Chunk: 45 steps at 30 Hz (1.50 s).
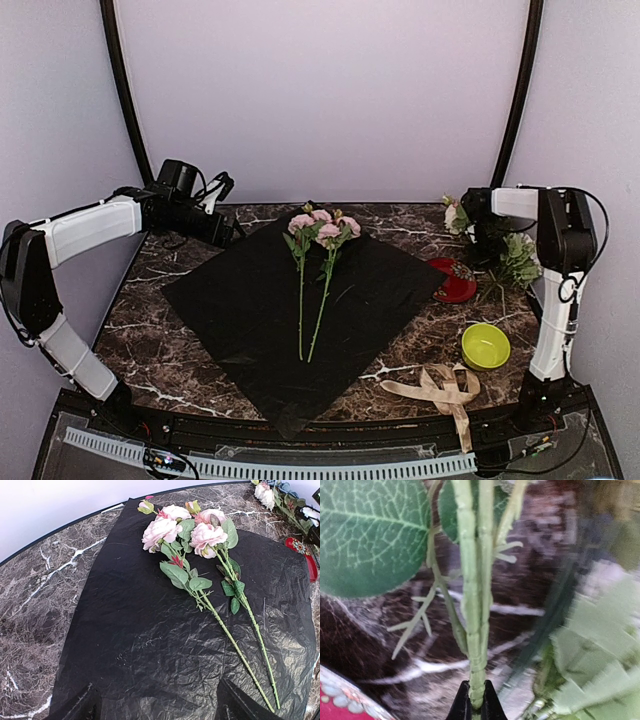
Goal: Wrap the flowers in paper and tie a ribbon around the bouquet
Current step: Pick up the fake flower from the corner of the board, then place the fake flower on the flattened wrapping paper.
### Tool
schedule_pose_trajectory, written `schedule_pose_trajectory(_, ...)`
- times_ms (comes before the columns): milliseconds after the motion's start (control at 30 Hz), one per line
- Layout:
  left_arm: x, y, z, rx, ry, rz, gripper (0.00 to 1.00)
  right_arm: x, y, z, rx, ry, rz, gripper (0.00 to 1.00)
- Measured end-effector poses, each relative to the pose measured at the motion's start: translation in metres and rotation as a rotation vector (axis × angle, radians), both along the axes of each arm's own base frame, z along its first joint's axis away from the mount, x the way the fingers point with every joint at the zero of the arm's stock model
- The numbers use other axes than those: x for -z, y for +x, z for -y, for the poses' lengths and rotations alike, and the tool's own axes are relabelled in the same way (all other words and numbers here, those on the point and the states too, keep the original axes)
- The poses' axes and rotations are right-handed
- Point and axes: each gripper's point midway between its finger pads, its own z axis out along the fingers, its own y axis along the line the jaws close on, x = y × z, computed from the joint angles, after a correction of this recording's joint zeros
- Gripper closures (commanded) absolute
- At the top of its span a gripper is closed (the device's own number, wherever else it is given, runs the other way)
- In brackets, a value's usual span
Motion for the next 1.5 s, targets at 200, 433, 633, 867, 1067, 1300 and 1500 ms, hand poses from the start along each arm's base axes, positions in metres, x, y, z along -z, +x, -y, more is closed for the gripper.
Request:
schedule_pose_trajectory(200,0.000,0.000,0.000,0.001,0.000,0.000,0.17,-0.061,0.015,0.015,0.009,-0.105,0.188,1.00)
schedule_pose_trajectory(433,0.000,0.000,0.000,0.005,0.004,0.003,0.17,-0.175,0.025,-0.007,-0.062,-0.104,0.588,1.00)
schedule_pose_trajectory(633,0.000,0.000,0.000,0.007,0.006,0.004,0.17,-0.262,0.012,-0.052,-0.179,0.096,0.953,1.00)
schedule_pose_trajectory(867,0.000,0.000,0.000,0.007,0.006,0.004,0.17,-0.333,-0.002,-0.104,-0.310,0.350,1.206,1.00)
schedule_pose_trajectory(1067,0.000,0.000,0.000,0.007,0.006,0.004,0.17,-0.347,-0.004,-0.244,-0.487,0.863,1.123,1.00)
schedule_pose_trajectory(1300,0.000,0.001,-0.001,0.000,0.012,0.006,0.17,-0.248,-0.025,-0.444,-0.502,1.354,0.610,1.00)
schedule_pose_trajectory(1500,0.000,0.001,-0.003,-0.003,0.014,0.009,0.17,-0.131,-0.040,-0.510,-0.339,1.391,0.240,1.00)
